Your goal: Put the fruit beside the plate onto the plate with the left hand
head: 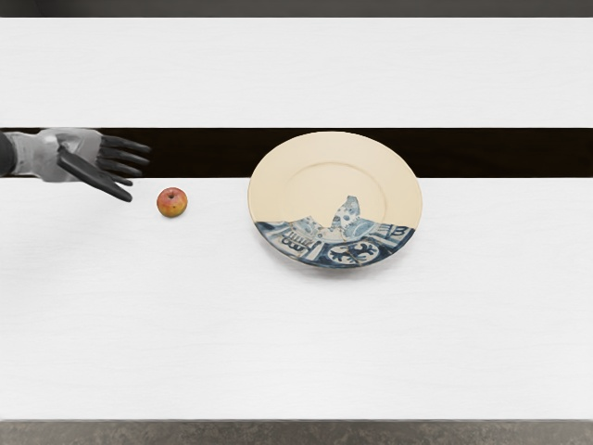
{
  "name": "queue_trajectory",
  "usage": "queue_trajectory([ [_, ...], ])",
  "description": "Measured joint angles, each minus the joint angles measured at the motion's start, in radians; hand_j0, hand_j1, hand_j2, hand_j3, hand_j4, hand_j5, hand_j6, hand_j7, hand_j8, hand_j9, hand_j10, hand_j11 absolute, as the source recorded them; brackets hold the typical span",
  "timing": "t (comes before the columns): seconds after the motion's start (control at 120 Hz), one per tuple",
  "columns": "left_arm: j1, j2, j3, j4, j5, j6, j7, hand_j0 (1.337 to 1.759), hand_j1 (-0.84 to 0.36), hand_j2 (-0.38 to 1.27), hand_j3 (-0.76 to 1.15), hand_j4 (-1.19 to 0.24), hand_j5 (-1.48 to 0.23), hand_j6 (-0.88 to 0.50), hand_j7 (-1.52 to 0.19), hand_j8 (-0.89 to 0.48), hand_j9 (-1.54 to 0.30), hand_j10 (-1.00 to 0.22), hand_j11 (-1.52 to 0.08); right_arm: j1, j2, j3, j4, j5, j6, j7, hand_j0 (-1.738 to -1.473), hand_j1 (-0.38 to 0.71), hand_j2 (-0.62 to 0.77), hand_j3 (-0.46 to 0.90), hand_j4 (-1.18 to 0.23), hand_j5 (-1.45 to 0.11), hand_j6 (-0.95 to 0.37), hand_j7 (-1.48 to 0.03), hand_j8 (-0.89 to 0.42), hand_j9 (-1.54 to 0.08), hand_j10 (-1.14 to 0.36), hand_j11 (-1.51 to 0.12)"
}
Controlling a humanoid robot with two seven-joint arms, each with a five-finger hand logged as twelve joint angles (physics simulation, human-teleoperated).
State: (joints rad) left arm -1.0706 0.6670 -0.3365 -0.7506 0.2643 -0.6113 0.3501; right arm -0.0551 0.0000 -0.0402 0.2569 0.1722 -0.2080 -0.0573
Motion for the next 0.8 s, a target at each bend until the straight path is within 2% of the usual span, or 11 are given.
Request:
queue_trajectory([
  [0.258,-0.009,0.074,-0.001,0.002,0.009,0.0,0.002,1.658,0.06,0.05,0.0,-0.25,-0.32,-0.25,-0.32,-0.25,-0.32,-0.24,-0.32,-0.018,0.0,0.001,-0.012,-0.004,-0.001,0.003,-1.658,-0.31,-0.01,0.0,-0.04,-0.05,-0.04,-0.05,-0.04,-0.05,-0.04,-0.05],
  [0.467,0.003,0.095,-0.075,-0.017,0.158,0.0,0.0,1.658,0.05,0.05,0.0,-0.25,-0.32,-0.25,-0.32,-0.25,-0.32,-0.25,-0.32,-0.013,0.0,0.002,-0.013,-0.005,-0.001,0.005,-1.658,-0.31,-0.01,0.0,-0.04,-0.05,-0.04,-0.05,-0.04,-0.05,-0.04,-0.05],
  [0.5,0.008,0.131,-0.085,-0.056,0.201,0.0,-0.001,1.658,0.05,0.05,0.0,-0.25,-0.32,-0.25,-0.32,-0.25,-0.32,-0.25,-0.32,-0.012,0.0,0.002,-0.013,-0.005,-0.001,0.005,-1.658,-0.31,-0.01,0.0,-0.04,-0.05,-0.04,-0.05,-0.04,-0.05,-0.04,-0.05],
  [0.55,0.031,0.186,-0.095,-0.156,0.268,0.0,-0.001,1.658,0.05,0.05,0.0,-0.25,-0.32,-0.25,-0.32,-0.25,-0.32,-0.25,-0.32,-0.012,0.0,0.002,-0.013,-0.005,-0.001,0.005,-1.658,-0.31,-0.01,0.0,-0.04,-0.05,-0.04,-0.05,-0.04,-0.05,-0.04,-0.05],
  [0.65,0.073,0.191,-0.102,-0.356,0.424,0.087,0.005,1.658,0.05,0.05,0.0,-0.25,-0.33,-0.25,-0.33,-0.25,-0.33,-0.25,-0.33,-0.009,0.0,0.002,-0.013,-0.005,-0.001,0.005,-1.658,-0.31,-0.01,0.0,-0.04,-0.05,-0.04,-0.05,-0.04,-0.05,-0.04,-0.05],
  [0.733,0.092,0.189,-0.101,-0.463,0.498,0.246,0.034,1.658,0.05,0.05,0.0,-0.25,-0.33,-0.25,-0.33,-0.25,-0.33,-0.25,-0.33,-0.007,0.0,0.002,-0.013,-0.005,-0.001,0.005,-1.658,-0.31,-0.01,0.0,-0.04,-0.05,-0.04,-0.05,-0.04,-0.05,-0.04,-0.05],
  [0.8,0.1,0.154,-0.096,-0.521,0.549,0.378,0.083,1.658,0.05,0.05,0.0,-0.26,-0.33,-0.26,-0.33,-0.26,-0.33,-0.26,-0.33,-0.006,0.0,0.002,-0.013,-0.005,0.0,0.005,-1.658,-0.31,-0.01,0.0,-0.04,-0.05,-0.04,-0.05,-0.04,-0.05,-0.04,-0.05],
])
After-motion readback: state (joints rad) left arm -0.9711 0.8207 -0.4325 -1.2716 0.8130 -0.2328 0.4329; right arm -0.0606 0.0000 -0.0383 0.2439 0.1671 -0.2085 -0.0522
